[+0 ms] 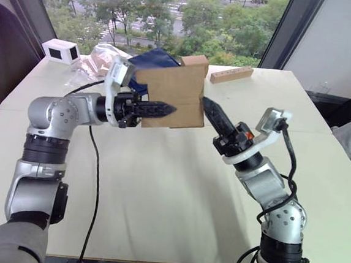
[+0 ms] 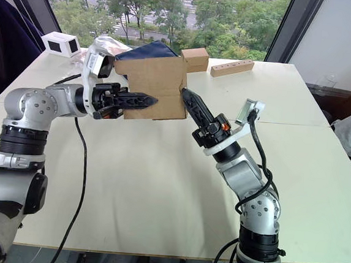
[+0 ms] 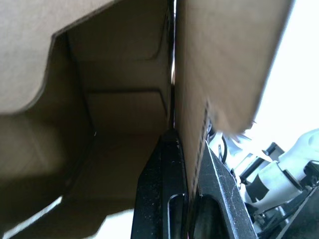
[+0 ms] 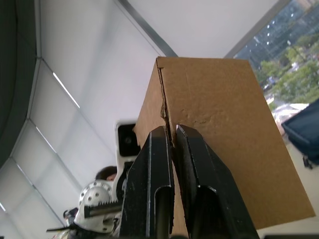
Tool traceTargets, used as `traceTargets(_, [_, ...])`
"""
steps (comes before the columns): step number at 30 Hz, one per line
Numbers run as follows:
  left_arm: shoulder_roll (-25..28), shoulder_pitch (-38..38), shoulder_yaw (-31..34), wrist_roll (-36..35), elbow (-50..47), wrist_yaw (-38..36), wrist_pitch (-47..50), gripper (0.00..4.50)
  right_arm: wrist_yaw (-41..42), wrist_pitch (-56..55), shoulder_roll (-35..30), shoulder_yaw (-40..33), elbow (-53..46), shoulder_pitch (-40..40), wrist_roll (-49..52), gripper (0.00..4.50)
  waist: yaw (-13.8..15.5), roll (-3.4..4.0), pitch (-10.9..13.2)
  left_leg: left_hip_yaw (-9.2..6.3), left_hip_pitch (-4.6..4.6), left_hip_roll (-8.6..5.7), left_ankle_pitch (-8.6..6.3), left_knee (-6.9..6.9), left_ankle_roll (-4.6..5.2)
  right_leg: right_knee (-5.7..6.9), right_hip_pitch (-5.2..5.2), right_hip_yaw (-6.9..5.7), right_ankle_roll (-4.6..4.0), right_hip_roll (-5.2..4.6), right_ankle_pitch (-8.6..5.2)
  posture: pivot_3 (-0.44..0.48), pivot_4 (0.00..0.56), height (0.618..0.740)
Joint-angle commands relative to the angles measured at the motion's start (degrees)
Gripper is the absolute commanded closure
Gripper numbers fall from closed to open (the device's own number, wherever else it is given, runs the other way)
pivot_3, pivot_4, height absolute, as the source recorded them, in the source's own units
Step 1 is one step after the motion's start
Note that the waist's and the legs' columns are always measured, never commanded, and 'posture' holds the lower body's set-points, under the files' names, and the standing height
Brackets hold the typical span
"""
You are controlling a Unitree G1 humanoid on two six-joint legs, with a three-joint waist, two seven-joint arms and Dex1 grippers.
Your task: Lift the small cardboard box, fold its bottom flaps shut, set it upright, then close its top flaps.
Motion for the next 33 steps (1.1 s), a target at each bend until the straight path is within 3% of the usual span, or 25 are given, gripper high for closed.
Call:
traceTargets(1, [0.77, -2.47, 0.75, -0.46, -0.25, -1.06, -0.53, 4.50, 0.34, 0.16, -1.05, -1.22, -2.68, 0.02, 3.20, 4.22, -0.01, 0.00, 0.00, 0.00, 0.00, 0.00, 0.00, 0.00, 0.00, 0.00, 0.00, 0.00, 0.00, 0.00, 0.00, 0.000, 0.150, 0.740])
traceTargets(13, [2.47, -2.42, 1.34, -1.30, -0.72, -2.74, 0.26, 4.50, 0.00, -0.83, -8.05, -9.38, -2.74, 1.10, 10.90, 4.38, 0.05, 0.00, 0.00, 0.00, 0.00, 0.00, 0.00, 0.00, 0.01, -0.02, 0.02, 0.00, 0.00, 0.00, 0.00, 0.000, 0.150, 0.740])
traceTargets(20, [1.80, -2.70, 0.22, -1.12, -1.28, -3.40, 0.23, 4.50, 1.11, 0.18, -10.77, -4.68, -1.57, -0.87, 3.16, 4.38, -0.02, 0.00, 0.00, 0.01, 0.00, 0.00, 0.00, -0.01, 0.01, -0.02, 0.01, 0.00, 0.00, 0.01, 0.00, 0.000, 0.150, 0.740])
traceTargets(33, [1.14, -4.18, -5.10, 3.93, 1.26, -6.38, -3.12, 4.50, 3.95, 0.93, -6.79, 5.65, -1.55, -2.65, -6.04, 4.38, 0.08, 0.00, 0.00, 0.00, -0.01, -0.01, 0.00, -0.01, 0.01, -0.02, 0.00, 0.00, 0.00, 0.01, 0.00, 0.000, 0.150, 0.740])
